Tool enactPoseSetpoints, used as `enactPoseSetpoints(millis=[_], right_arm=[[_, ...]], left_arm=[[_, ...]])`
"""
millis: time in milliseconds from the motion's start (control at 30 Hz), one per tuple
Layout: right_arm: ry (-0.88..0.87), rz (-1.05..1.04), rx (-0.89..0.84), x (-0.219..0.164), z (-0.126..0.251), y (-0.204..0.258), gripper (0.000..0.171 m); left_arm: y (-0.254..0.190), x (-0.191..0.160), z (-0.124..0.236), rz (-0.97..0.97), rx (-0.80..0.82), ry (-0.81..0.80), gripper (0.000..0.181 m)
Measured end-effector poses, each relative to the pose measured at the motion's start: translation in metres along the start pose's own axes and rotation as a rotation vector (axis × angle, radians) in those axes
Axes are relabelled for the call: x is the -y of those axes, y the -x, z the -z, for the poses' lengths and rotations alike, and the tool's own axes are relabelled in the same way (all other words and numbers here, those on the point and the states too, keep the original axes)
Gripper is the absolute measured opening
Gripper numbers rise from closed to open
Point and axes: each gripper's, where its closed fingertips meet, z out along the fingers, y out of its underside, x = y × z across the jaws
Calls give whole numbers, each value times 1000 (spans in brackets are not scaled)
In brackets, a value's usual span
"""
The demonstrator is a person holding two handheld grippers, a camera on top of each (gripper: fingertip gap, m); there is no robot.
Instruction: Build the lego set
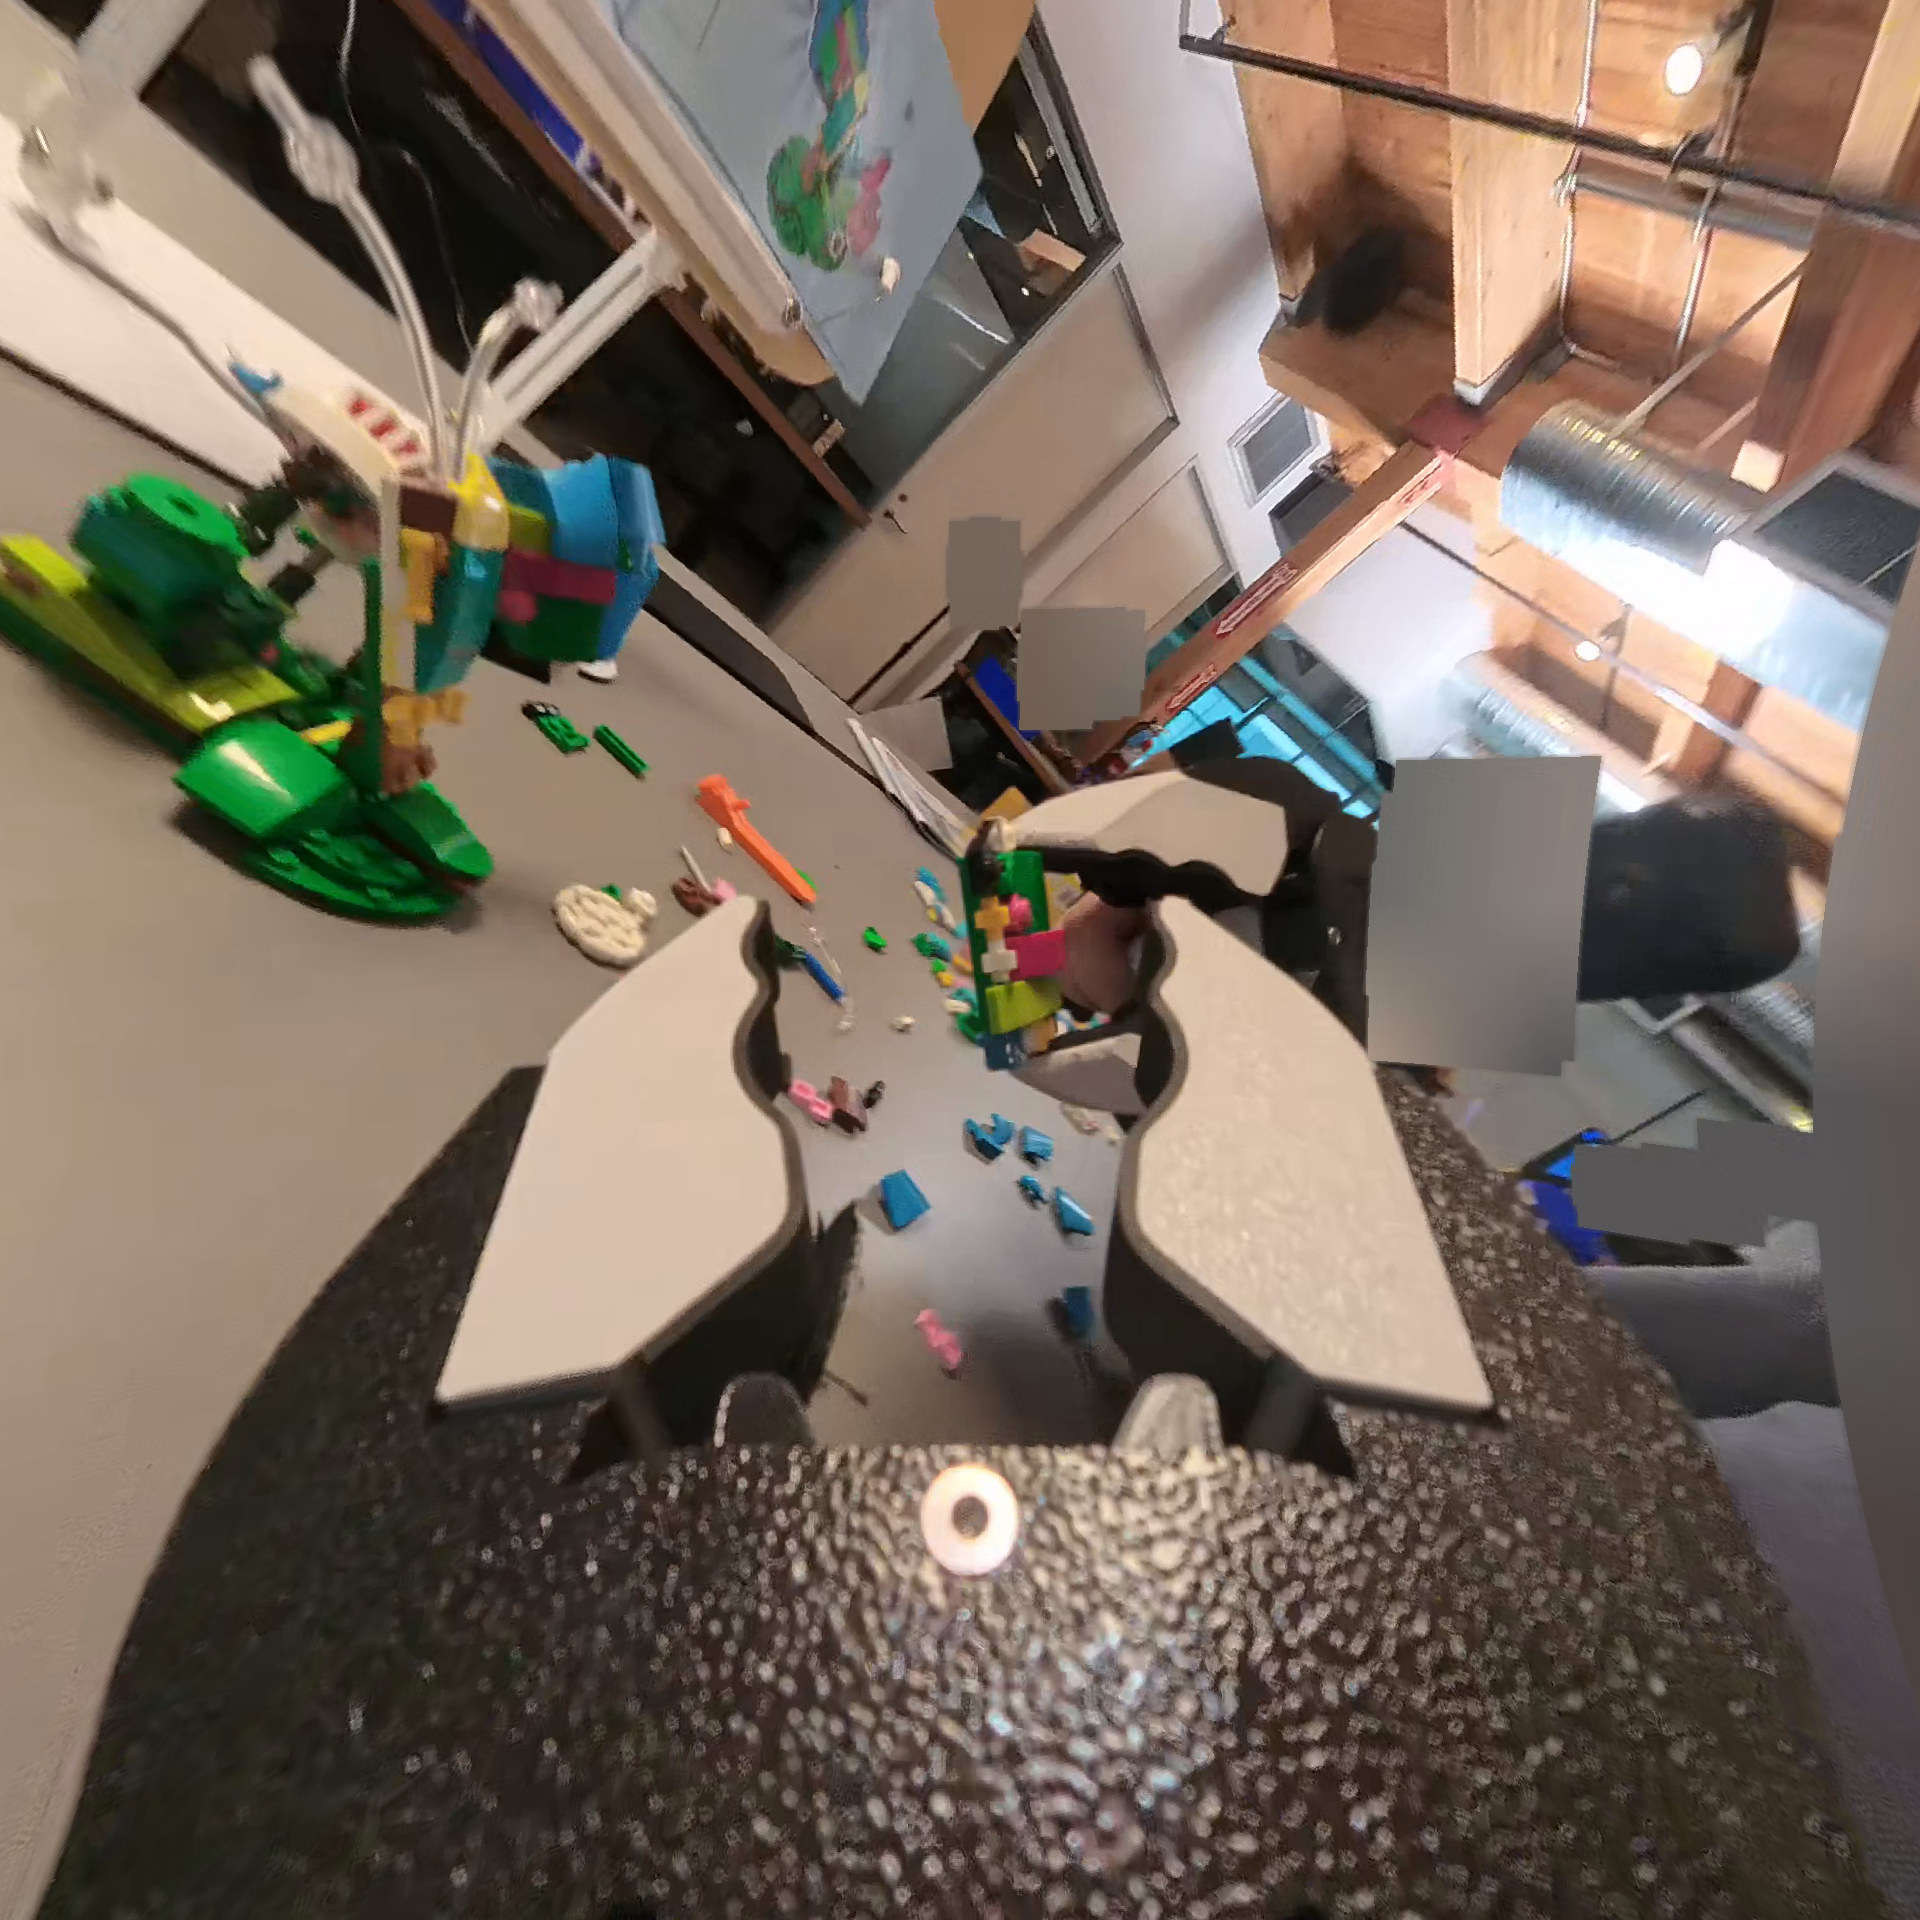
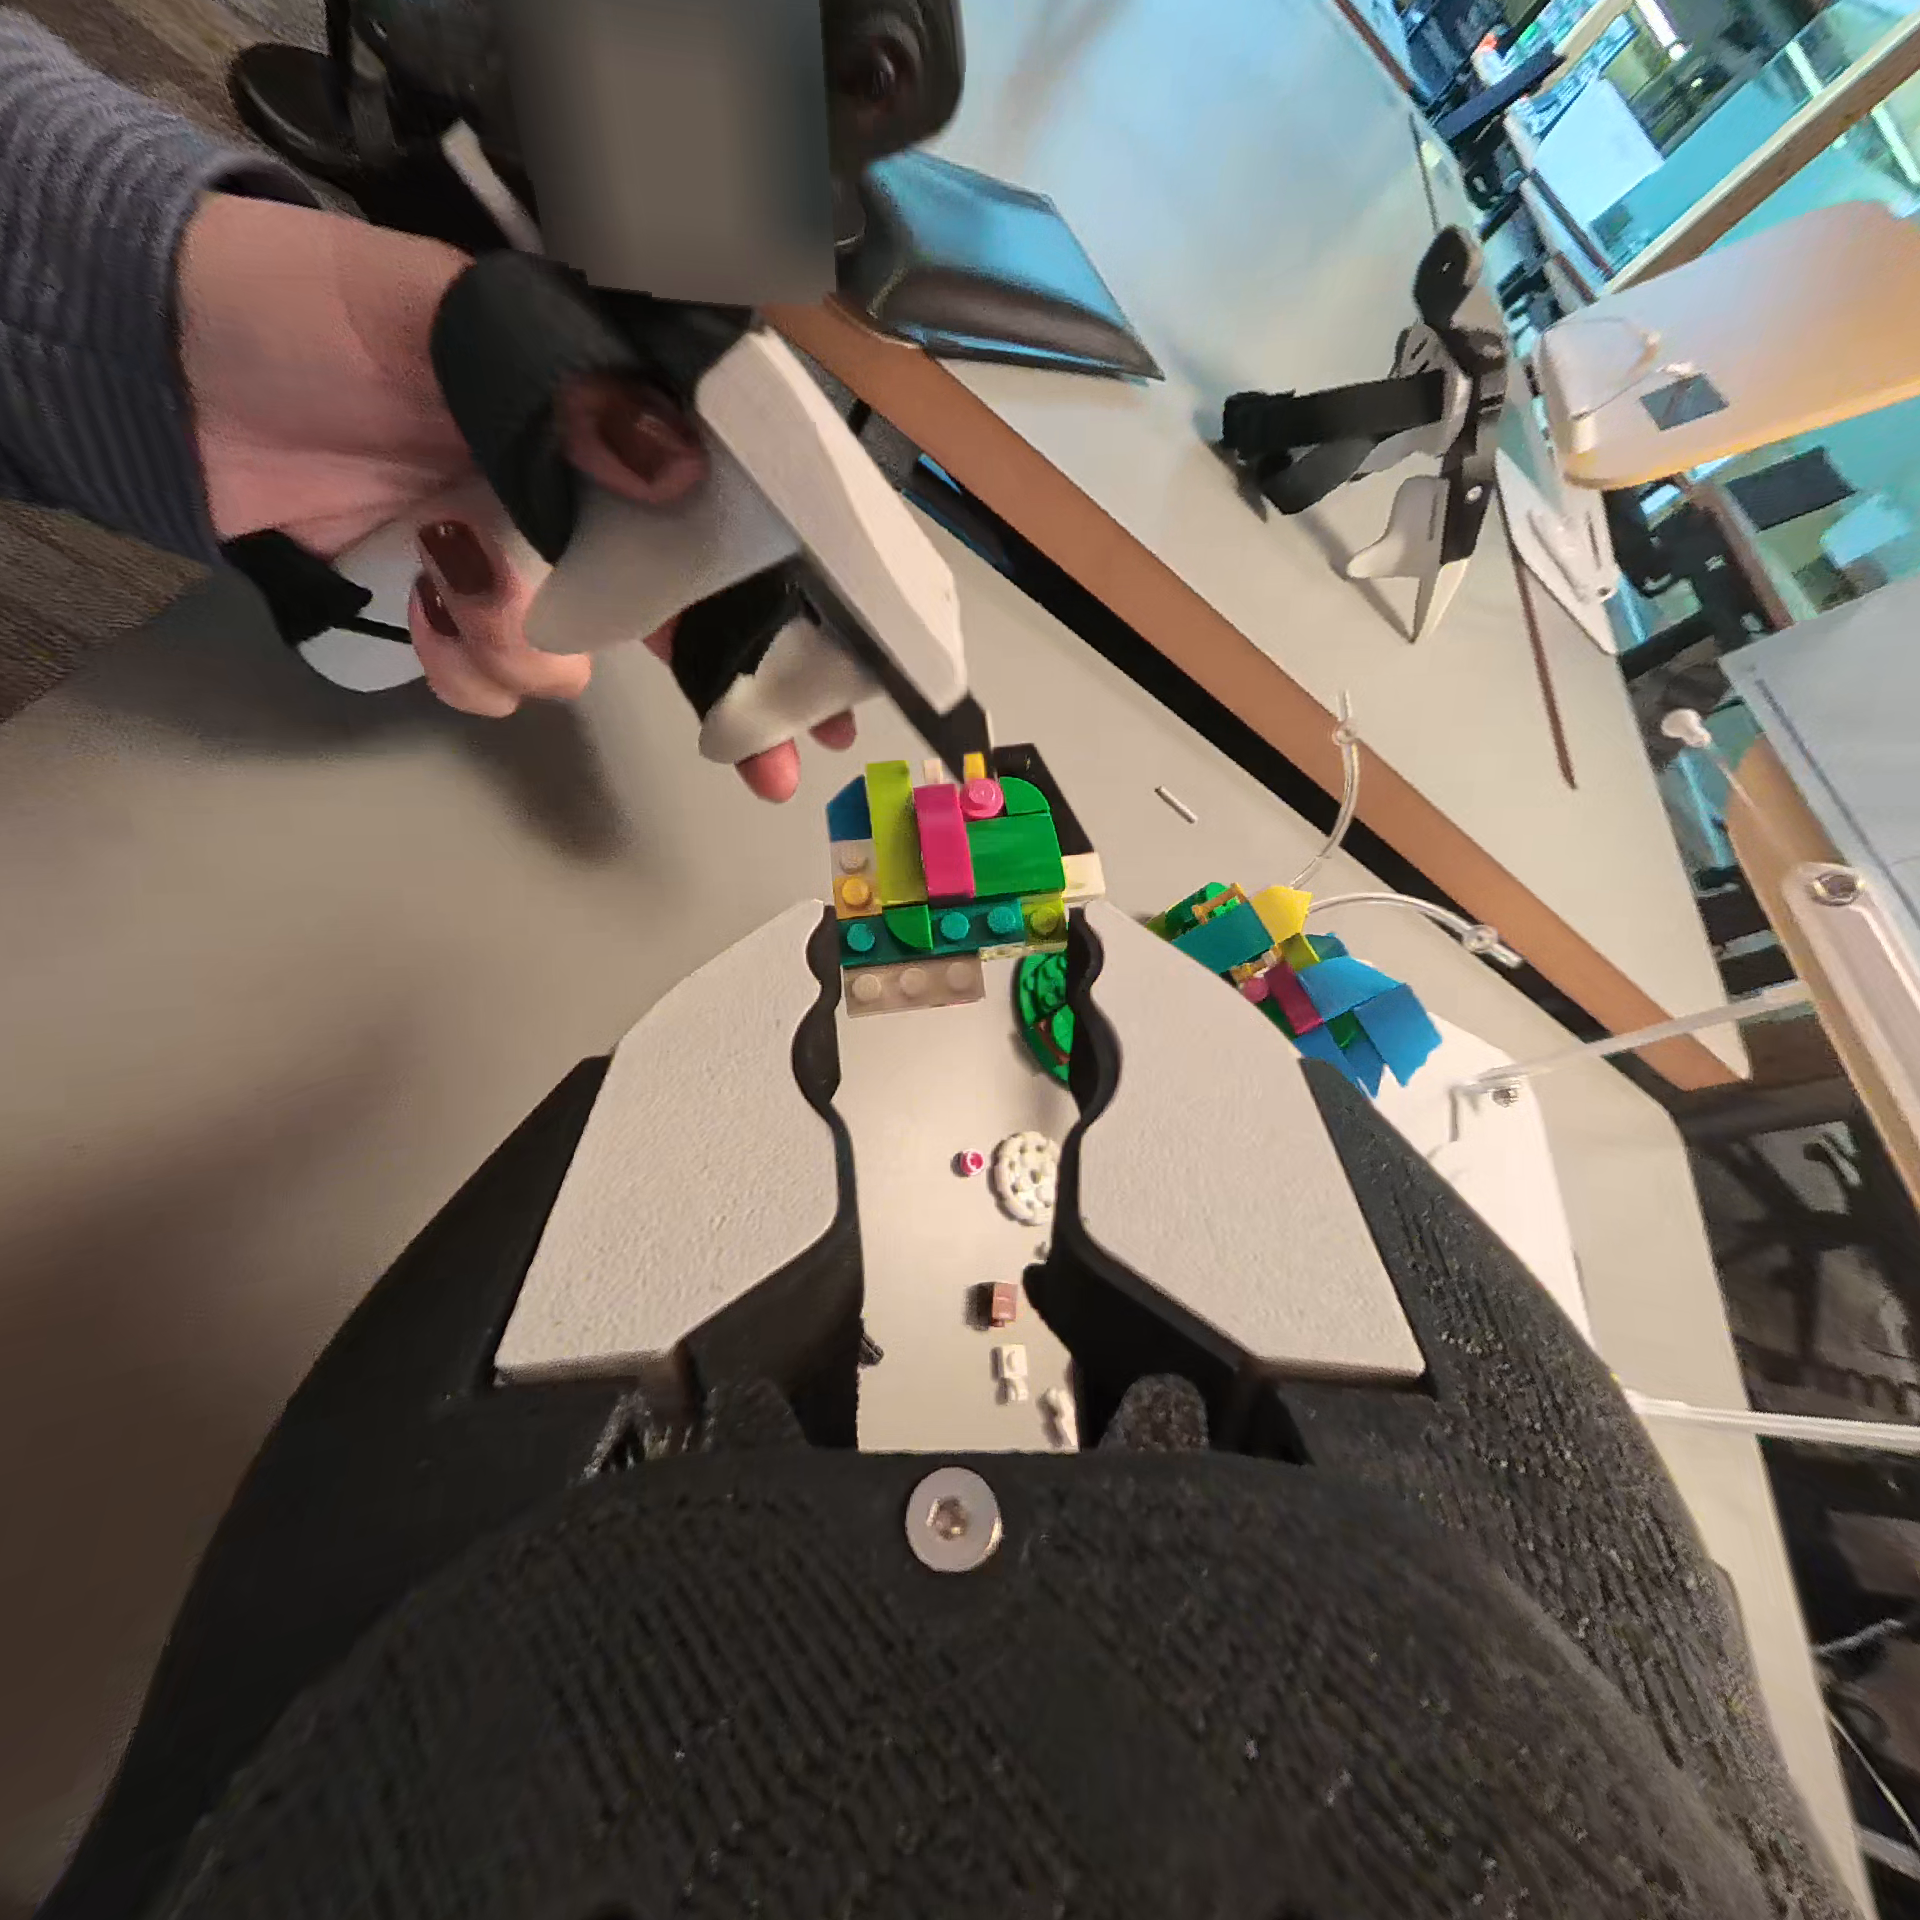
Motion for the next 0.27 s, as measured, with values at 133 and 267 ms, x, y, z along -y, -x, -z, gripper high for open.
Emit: enactPoseSetpoints(millis=[133,267], right_arm=[[3,20,-43,3,0,4,40],[23,35,-84,0,-1,6,40]], left_arm=[[-5,-3,-5,160,-73,-11,60],[-2,-8,-6,210,-84,8,54]])
